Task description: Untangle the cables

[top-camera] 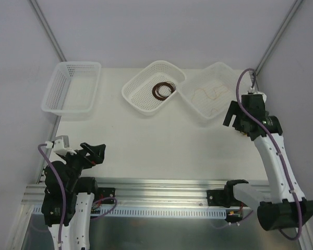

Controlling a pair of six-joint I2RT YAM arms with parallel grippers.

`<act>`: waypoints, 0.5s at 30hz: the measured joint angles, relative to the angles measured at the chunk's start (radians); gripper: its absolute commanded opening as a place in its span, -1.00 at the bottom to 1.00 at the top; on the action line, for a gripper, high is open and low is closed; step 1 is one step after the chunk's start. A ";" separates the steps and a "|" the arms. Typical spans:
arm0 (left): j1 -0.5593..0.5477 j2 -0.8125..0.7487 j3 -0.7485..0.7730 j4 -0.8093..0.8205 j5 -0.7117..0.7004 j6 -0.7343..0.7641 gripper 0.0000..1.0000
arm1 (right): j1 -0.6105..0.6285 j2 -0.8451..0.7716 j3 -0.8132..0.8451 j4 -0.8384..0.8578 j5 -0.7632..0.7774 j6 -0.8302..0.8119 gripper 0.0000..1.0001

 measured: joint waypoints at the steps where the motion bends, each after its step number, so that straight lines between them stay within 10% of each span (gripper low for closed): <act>1: 0.000 0.000 -0.006 0.000 0.003 -0.001 0.98 | -0.039 0.056 0.012 0.012 0.001 0.021 0.99; 15: 0.000 0.000 -0.035 -0.003 0.042 -0.006 0.98 | -0.432 0.664 0.132 0.242 -0.064 0.296 0.99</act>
